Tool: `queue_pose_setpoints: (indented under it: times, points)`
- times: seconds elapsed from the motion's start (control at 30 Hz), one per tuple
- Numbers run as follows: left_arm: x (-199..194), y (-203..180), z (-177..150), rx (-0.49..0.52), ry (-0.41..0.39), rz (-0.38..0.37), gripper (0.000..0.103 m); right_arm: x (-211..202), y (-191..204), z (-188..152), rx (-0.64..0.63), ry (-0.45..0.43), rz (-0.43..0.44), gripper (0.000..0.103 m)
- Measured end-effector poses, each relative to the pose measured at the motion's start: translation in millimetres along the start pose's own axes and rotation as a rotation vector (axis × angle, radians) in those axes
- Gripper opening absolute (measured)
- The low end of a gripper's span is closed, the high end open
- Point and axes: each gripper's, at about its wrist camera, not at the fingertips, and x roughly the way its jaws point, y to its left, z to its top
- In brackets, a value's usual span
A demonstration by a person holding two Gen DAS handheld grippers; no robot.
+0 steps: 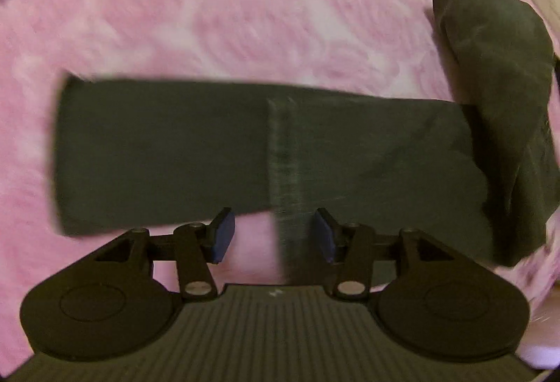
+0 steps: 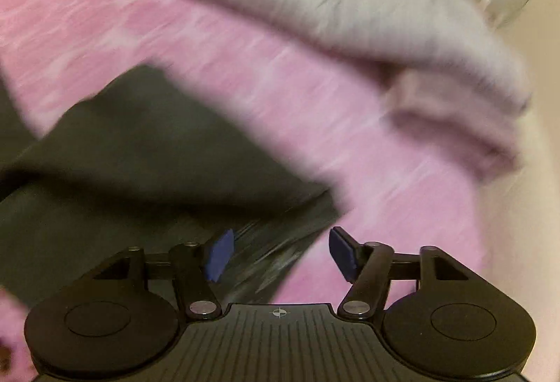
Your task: Fold clothes
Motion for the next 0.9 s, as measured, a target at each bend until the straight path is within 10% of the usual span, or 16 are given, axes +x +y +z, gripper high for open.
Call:
queue_pose_setpoints:
  times: [0.1, 0.17, 0.33, 0.53, 0.67, 0.8, 0.9]
  points:
    - [31, -4, 1, -0.085, 0.049, -0.07, 0.045, 17, 25, -45, 0.079, 0.121, 0.112, 0.065]
    - [27, -8, 2, -0.075, 0.048, -0.087, 0.013, 21, 38, -67, 0.143, 0.168, 0.16, 0.065]
    - [-47, 3, 6, -0.083, -0.081, -0.129, 0.009, 21, 66, -100, 0.247, 0.22, 0.226, 0.065]
    - [-180, 98, 21, -0.242, -0.338, 0.12, 0.008, 10, 81, -109, 0.266, 0.195, 0.222, 0.066]
    - [-203, 181, 31, -0.384, -0.388, 0.378, 0.026, 4, 89, -113, 0.257, 0.183, 0.187, 0.066]
    - [-175, 168, 25, -0.251, -0.34, 0.428, 0.032, 1, 102, -115, 0.172, 0.182, 0.159, 0.066]
    - [-126, 116, -1, 0.045, -0.233, 0.381, 0.037, 6, 116, -117, 0.069, 0.172, 0.131, 0.067]
